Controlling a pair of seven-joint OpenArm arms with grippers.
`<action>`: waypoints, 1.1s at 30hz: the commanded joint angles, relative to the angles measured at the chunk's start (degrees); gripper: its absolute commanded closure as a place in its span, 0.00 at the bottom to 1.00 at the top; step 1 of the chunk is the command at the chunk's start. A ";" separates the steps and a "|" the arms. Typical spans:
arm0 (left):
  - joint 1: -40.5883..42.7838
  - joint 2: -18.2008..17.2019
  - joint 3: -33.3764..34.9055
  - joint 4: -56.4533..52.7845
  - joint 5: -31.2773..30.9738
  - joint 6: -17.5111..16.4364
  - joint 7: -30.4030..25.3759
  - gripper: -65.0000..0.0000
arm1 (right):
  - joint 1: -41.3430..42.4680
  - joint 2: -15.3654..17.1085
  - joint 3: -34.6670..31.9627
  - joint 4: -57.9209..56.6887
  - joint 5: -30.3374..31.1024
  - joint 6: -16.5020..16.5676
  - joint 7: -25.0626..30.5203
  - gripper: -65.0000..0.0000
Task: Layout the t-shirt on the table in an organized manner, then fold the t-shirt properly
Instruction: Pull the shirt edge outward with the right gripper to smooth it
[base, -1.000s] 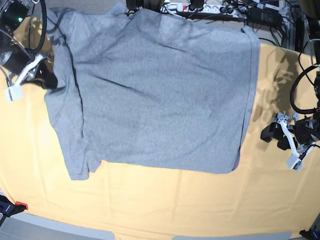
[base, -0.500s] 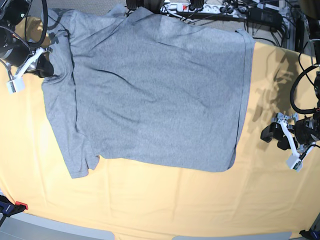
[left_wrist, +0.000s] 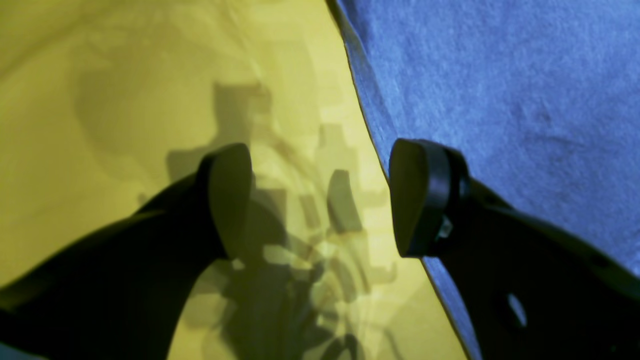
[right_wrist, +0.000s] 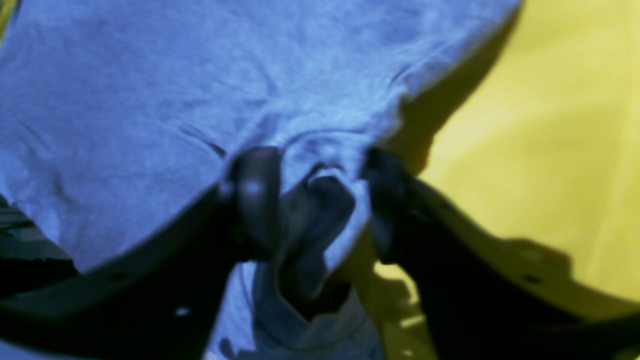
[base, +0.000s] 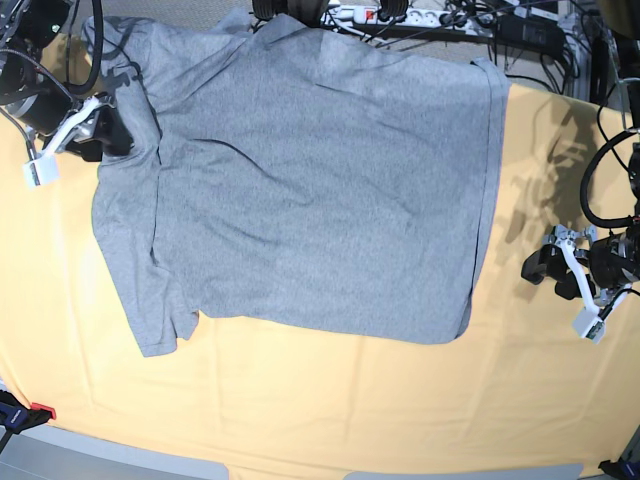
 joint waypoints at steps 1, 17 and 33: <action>-1.27 -1.27 -0.76 0.68 -0.52 0.04 -1.03 0.33 | 0.37 0.96 0.26 0.74 1.33 0.30 1.36 0.47; -1.27 -1.27 -0.76 0.68 -0.52 0.04 -0.63 0.33 | 0.57 1.01 0.26 0.74 0.92 0.30 2.95 1.00; -1.27 -1.27 -0.76 0.68 -0.52 0.04 -0.63 0.33 | 0.57 0.96 0.26 0.68 0.46 0.30 7.32 0.72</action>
